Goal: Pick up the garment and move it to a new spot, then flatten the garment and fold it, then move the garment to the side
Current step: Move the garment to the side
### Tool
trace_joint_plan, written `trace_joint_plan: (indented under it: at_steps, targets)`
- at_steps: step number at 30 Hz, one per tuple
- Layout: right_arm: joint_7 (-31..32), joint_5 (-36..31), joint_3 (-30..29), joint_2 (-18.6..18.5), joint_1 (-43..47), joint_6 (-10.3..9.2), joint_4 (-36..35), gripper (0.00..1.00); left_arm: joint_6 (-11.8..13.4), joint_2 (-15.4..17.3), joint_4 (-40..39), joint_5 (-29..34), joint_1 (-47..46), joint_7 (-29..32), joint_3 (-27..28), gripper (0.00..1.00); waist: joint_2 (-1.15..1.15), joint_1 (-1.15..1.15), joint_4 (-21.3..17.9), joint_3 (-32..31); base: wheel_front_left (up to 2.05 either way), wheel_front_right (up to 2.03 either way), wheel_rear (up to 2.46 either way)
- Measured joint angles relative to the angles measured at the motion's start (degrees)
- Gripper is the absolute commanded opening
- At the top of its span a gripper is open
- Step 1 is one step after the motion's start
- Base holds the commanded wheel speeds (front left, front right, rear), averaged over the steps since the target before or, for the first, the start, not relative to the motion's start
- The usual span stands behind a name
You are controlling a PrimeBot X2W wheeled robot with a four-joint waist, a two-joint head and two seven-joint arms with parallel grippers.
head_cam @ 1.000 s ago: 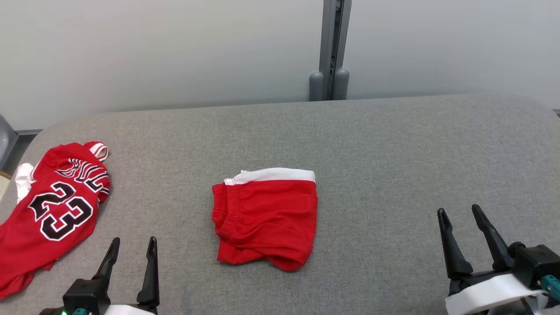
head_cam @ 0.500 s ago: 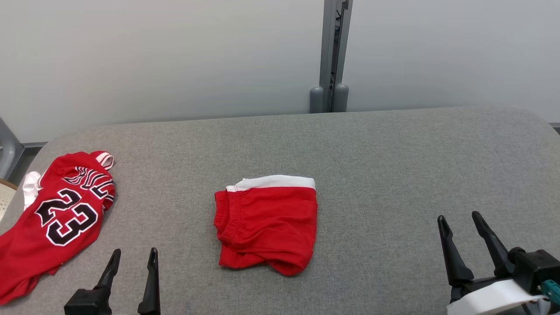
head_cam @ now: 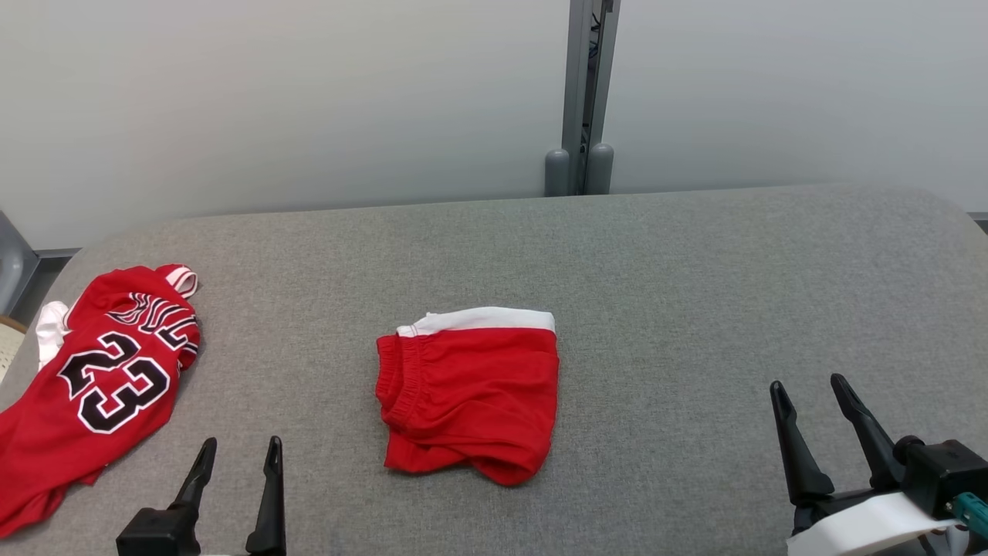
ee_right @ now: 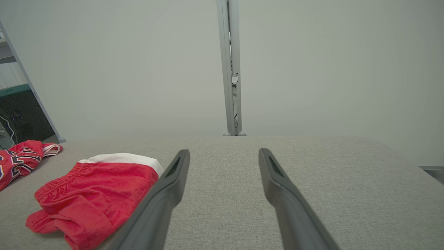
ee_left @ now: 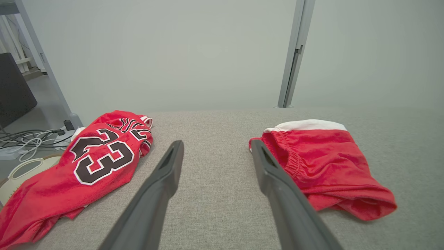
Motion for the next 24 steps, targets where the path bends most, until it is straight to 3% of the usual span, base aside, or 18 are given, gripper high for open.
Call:
trace_joint_plan:
  at_steps: [12, 24]
  targets:
    - [1.4, 0.2, -1.7, 0.1, -0.2, 0.00, 1.1, 1.00, -0.5, 0.2, -0.8, 0.4, -3.0, 0.8, -1.8, 1.00, 0.00, 0.00, 2.5, 1.6, 0.00, 0.00, 0.00]
    - [5.4, 1.5, 4.8, 1.0, -11.3, 0.00, 14.2, 1.00, -4.6, -3.1, 3.6, 1.2, -14.1, -1.7, -5.6, 1.00, 0.00, 0.00, 10.9, 8.9, 0.00, 0.00, 0.00]
